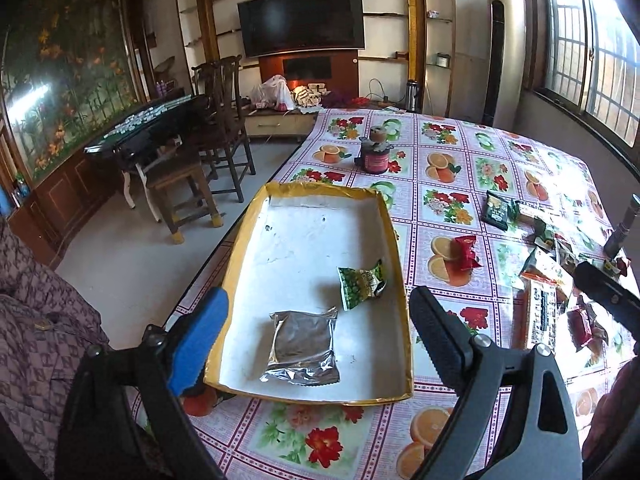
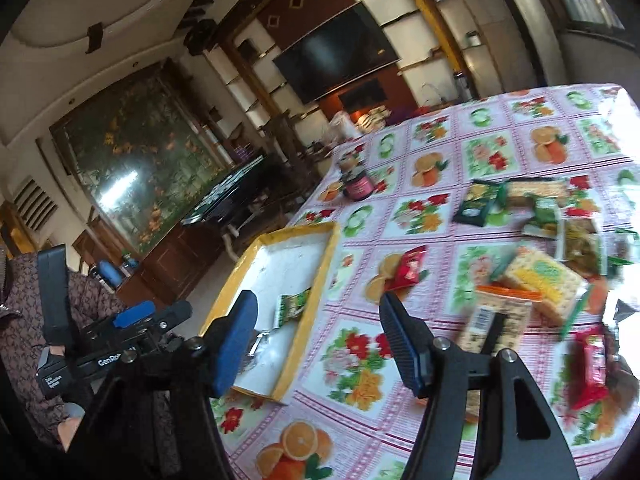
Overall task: Organize snacks
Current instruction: 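Withdraw both tools from the tray back toward the snack pile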
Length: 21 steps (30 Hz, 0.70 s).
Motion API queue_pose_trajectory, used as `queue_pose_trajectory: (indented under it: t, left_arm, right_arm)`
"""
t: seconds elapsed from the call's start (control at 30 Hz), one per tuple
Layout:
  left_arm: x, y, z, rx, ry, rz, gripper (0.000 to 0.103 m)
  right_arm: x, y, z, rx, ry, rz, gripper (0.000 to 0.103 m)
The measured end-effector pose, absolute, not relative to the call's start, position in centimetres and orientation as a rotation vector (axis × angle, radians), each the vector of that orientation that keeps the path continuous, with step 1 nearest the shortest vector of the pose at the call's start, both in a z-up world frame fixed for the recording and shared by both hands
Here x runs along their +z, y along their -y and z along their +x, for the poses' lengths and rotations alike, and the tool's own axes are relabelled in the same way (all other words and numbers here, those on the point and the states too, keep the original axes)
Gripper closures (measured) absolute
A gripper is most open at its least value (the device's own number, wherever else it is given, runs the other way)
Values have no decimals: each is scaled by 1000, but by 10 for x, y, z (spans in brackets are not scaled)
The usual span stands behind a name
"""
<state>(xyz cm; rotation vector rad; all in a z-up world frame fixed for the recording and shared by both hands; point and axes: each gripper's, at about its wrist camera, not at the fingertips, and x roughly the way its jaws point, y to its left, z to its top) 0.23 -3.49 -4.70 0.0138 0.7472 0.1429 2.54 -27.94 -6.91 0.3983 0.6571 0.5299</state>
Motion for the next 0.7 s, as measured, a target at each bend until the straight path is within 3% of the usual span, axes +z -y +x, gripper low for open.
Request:
queue_pose_trajectory:
  t: [0.3,0.5,0.7]
  left_arm:
    - [-40,54,-6,137,-728,44,11]
    - [-34,64,-9,118,-712,49,11]
    - [-27,72,-14,106,-690,52,10]
  right_arm:
    - [-78,321,5,495,-548,493,33]
    - [-79,335,-5,443,-505,545,23]
    - [-75,342,-16,371,-466,549,23]
